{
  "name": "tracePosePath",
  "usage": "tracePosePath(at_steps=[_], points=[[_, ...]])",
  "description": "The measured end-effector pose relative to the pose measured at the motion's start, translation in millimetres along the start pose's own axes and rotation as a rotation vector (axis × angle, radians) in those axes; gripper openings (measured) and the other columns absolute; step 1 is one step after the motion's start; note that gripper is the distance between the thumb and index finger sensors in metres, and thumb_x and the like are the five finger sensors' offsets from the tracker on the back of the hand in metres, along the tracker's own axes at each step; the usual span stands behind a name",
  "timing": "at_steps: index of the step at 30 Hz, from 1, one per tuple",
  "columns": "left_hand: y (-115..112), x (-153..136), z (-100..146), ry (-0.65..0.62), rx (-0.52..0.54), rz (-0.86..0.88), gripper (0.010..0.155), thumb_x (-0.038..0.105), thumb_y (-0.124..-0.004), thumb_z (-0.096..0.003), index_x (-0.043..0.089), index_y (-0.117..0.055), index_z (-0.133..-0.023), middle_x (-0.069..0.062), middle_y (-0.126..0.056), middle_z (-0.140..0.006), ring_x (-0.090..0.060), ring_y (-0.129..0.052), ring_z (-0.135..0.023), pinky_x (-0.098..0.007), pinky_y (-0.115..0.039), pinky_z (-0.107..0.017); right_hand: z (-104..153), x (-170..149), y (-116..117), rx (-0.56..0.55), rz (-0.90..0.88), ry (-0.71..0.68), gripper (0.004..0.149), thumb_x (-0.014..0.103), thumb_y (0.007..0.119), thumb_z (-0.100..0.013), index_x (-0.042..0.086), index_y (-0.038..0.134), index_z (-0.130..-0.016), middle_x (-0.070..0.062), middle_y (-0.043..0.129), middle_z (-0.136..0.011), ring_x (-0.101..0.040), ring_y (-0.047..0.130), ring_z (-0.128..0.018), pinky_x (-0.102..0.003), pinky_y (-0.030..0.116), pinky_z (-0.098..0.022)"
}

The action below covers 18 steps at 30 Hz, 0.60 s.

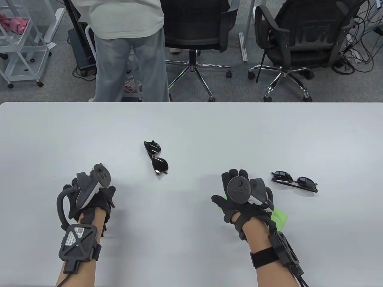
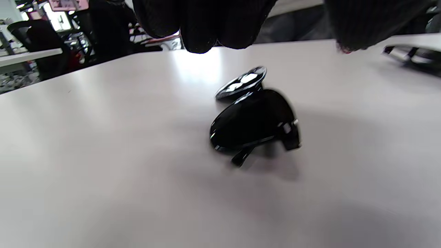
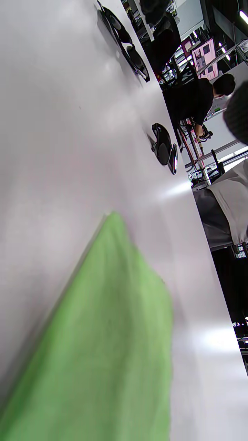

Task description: Dust sunglasses

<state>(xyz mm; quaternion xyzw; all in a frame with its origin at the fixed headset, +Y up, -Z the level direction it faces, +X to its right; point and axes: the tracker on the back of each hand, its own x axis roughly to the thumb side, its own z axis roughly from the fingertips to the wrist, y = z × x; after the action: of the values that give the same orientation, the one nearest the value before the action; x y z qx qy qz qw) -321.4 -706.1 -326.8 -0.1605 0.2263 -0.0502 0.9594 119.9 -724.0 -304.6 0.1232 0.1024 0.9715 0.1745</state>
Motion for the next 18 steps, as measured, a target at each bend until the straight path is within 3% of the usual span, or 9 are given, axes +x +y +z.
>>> tracePosePath(at_steps=[8, 11, 18], points=[[-17, -10, -32, 0.084, -0.034, 0.099, 0.089, 0.079, -0.064, -0.0299, 0.027, -0.065, -0.102, -0.002, -0.063, -0.110, -0.035, -0.062, -0.107, -0.058, -0.049, -0.075, 1, 2, 0, 0.000, -0.002, -0.010, 0.085, 0.058, 0.064, -0.048, 0.004, 0.035, -0.107, -0.027, 0.025, -0.110, -0.057, 0.021, -0.096, -0.074, 0.028, -0.060], [-22, -5, -39, 0.079, -0.045, 0.108, 0.091, 0.081, -0.068, -0.0260, 0.028, -0.067, -0.101, -0.002, -0.065, -0.110, -0.034, -0.062, -0.107, -0.058, -0.049, -0.076, 1, 4, -1, -0.005, -0.004, -0.017, 0.084, 0.057, 0.064, -0.048, 0.004, 0.035, -0.107, -0.027, 0.026, -0.110, -0.057, 0.021, -0.096, -0.074, 0.029, -0.060], [-26, 7, -40, 0.032, 0.005, -0.003, 0.073, 0.069, -0.082, -0.0303, 0.038, -0.072, -0.096, 0.006, -0.066, -0.108, -0.030, -0.066, -0.106, -0.057, -0.050, -0.076, 0, 3, 1, 0.009, -0.003, -0.016, 0.084, 0.057, 0.065, -0.048, 0.004, 0.035, -0.107, -0.027, 0.025, -0.110, -0.057, 0.021, -0.096, -0.074, 0.029, -0.060]])
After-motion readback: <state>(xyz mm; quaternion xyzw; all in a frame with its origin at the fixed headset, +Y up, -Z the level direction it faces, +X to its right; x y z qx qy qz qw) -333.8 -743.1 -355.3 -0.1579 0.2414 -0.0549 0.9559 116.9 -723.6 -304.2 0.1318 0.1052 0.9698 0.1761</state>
